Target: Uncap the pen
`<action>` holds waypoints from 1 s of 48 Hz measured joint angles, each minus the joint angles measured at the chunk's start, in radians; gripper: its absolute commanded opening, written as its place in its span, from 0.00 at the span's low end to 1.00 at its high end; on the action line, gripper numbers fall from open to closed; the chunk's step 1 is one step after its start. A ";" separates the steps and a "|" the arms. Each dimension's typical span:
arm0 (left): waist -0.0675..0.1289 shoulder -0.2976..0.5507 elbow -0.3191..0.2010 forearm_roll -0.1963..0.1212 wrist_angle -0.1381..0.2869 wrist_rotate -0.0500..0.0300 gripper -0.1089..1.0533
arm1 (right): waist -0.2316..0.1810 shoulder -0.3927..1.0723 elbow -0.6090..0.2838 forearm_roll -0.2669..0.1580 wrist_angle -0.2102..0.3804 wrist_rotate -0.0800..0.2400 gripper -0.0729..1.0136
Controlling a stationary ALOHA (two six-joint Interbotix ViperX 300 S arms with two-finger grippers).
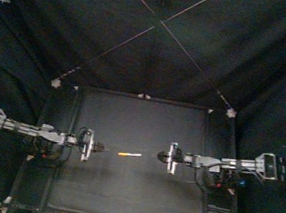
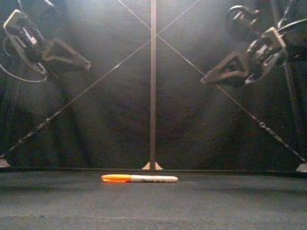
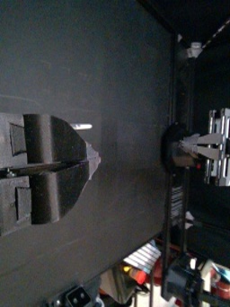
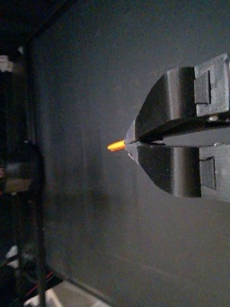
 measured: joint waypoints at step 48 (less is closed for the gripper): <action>-0.002 0.204 -0.021 -0.040 -0.008 0.0000 0.88 | -0.063 0.635 -0.345 0.012 0.129 0.015 0.83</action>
